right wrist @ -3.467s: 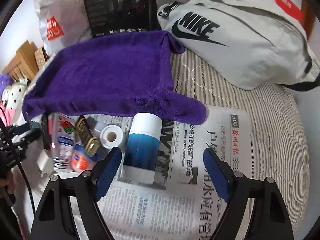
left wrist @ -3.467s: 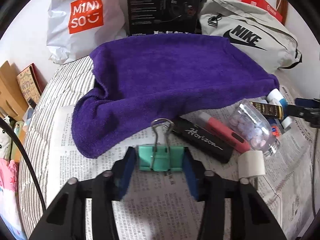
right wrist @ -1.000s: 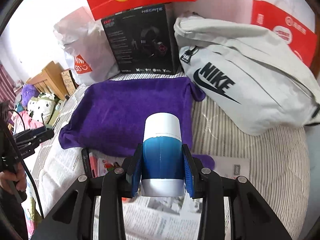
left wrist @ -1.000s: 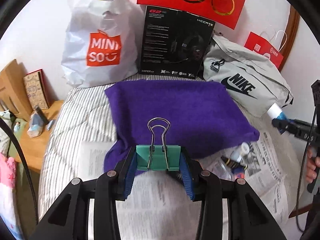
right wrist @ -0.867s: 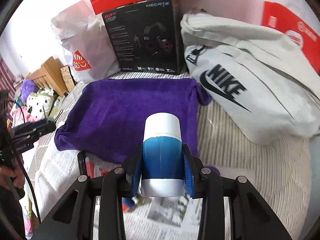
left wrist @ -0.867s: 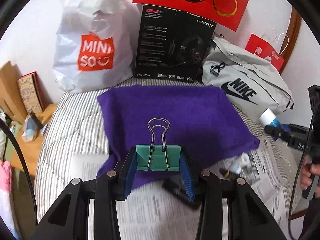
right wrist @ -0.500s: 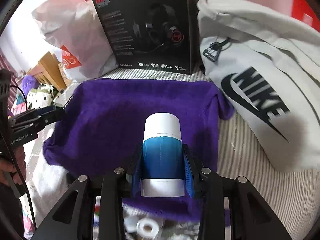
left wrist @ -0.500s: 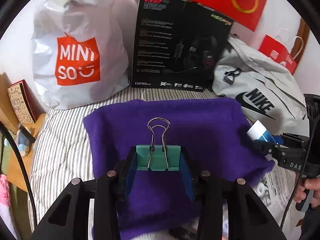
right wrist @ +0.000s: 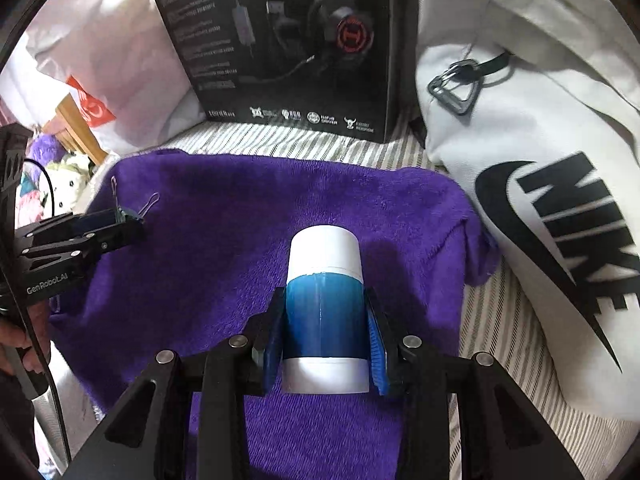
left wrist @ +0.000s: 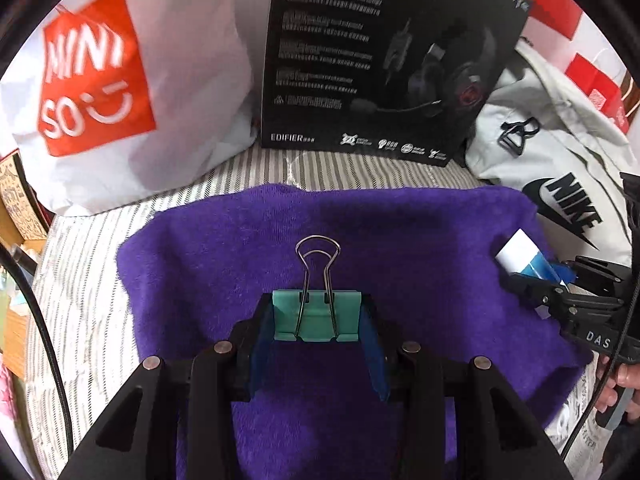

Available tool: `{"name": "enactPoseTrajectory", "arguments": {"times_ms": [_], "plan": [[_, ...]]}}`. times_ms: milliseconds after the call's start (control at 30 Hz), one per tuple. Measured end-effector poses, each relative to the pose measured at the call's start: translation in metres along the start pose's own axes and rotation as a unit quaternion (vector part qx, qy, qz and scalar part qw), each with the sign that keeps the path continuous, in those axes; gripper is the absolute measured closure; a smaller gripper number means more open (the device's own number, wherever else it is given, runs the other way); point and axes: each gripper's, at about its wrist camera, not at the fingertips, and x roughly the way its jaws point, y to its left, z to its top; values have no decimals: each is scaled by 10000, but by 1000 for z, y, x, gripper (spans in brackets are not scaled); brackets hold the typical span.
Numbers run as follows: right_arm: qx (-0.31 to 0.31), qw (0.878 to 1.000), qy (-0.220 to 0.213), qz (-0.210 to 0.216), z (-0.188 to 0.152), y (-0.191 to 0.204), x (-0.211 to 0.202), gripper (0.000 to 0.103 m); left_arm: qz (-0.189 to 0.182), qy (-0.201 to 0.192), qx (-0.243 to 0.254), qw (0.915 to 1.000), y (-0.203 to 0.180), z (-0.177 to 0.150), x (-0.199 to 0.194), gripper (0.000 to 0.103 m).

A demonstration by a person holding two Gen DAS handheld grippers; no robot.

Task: Organize rigid objects
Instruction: 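Carry the cylinder with the right tool onto the purple towel while the left tool places the clip there, then grasp the white tape roll with the right tool while the left tool grasps the black Horizon case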

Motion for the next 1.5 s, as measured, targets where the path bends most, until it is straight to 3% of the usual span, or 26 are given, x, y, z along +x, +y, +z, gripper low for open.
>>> {"name": "enactPoseTrajectory", "arguments": {"times_ms": [300,433,533,767,933,1133,1367,1500], "plan": [[-326,9992,148,-186,4,11,15,65,111,173,93,9997,-5,4,13,64],[-457,9987,189,-133,3,14,17,53,202,281,302,9989,-13,4,16,50],[-396,9988,273,-118,-2,15,13,50,373,379,464,9975,-20,-2,16,37],[-165,9997,-108,-130,-20,14,-44,50,395,296,75,9988,-15,-22,-19,37],[3,9989,-419,-210,-48,16,-92,41,251,42,-56,9997,-21,-39,-65,37],[156,9982,-428,-391,-95,19,-124,40,226,80,-80,9997,-27,-86,-106,37],[566,9977,-328,-176,-134,19,-136,40,175,318,-257,9990,-30,-132,-112,37],[509,9978,-287,-303,-149,22,-141,40,515,496,-130,9974,-40,-145,-98,37]]}}
